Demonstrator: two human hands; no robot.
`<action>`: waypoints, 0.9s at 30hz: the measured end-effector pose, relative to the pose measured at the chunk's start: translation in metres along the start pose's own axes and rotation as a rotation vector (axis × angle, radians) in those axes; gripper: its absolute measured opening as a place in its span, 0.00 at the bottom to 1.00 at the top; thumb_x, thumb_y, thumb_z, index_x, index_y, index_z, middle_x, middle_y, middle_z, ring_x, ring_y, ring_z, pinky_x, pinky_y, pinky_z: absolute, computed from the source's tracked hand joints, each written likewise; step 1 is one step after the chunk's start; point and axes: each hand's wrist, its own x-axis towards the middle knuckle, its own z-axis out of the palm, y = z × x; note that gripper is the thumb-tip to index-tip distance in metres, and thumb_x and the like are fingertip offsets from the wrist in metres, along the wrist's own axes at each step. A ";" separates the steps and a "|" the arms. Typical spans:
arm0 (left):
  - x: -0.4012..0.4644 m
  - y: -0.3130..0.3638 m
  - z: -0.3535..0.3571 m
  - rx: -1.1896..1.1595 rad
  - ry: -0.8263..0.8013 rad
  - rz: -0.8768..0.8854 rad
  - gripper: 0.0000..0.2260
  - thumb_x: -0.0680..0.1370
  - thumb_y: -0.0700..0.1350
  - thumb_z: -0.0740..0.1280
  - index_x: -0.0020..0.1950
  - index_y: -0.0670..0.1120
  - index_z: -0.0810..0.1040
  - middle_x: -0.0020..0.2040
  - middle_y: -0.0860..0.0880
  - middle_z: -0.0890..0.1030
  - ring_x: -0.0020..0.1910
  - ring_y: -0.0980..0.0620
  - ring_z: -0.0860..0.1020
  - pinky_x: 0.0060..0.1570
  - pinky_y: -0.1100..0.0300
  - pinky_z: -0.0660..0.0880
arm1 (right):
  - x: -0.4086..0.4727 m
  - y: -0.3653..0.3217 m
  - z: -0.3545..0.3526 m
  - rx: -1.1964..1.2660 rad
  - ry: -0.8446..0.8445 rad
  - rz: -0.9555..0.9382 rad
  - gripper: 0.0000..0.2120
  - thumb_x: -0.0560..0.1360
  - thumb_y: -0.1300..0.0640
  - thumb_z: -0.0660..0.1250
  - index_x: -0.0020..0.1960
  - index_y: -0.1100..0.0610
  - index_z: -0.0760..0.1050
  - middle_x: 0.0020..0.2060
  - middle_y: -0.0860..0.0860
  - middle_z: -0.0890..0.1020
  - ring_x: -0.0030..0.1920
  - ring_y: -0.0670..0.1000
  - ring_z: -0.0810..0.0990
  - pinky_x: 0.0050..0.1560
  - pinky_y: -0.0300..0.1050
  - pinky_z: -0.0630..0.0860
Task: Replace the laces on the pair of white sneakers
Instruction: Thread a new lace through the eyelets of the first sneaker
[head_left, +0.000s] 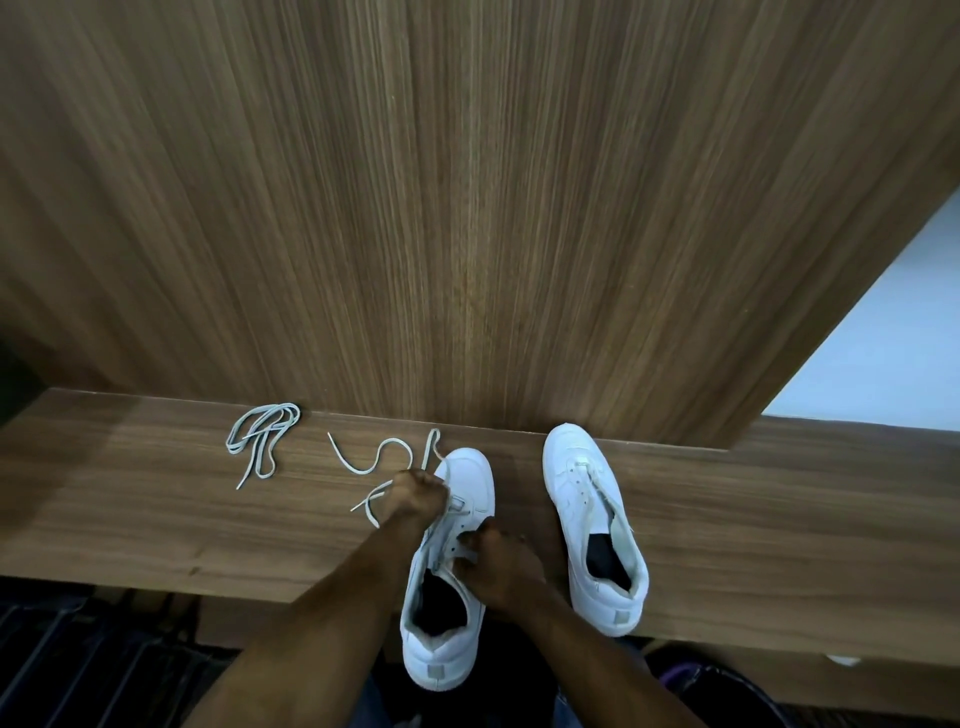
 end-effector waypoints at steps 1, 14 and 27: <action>-0.004 0.006 -0.001 -0.073 -0.007 0.011 0.04 0.76 0.42 0.67 0.48 0.45 0.81 0.46 0.45 0.80 0.51 0.43 0.78 0.45 0.61 0.71 | -0.001 -0.001 -0.001 -0.008 -0.008 0.002 0.19 0.76 0.44 0.61 0.62 0.52 0.77 0.61 0.55 0.75 0.61 0.58 0.76 0.62 0.52 0.72; -0.061 0.117 -0.068 -0.212 -0.305 0.551 0.05 0.81 0.36 0.61 0.53 0.39 0.77 0.30 0.45 0.74 0.20 0.59 0.72 0.23 0.67 0.71 | 0.016 0.004 -0.065 0.738 0.213 0.139 0.11 0.74 0.57 0.70 0.55 0.50 0.75 0.49 0.50 0.80 0.53 0.54 0.80 0.58 0.51 0.77; -0.042 0.095 -0.081 -0.059 0.066 0.714 0.08 0.77 0.41 0.66 0.44 0.54 0.79 0.28 0.59 0.79 0.30 0.58 0.79 0.38 0.59 0.77 | 0.004 0.002 -0.129 1.059 0.319 0.086 0.09 0.77 0.60 0.68 0.37 0.56 0.77 0.33 0.51 0.80 0.34 0.46 0.76 0.37 0.37 0.70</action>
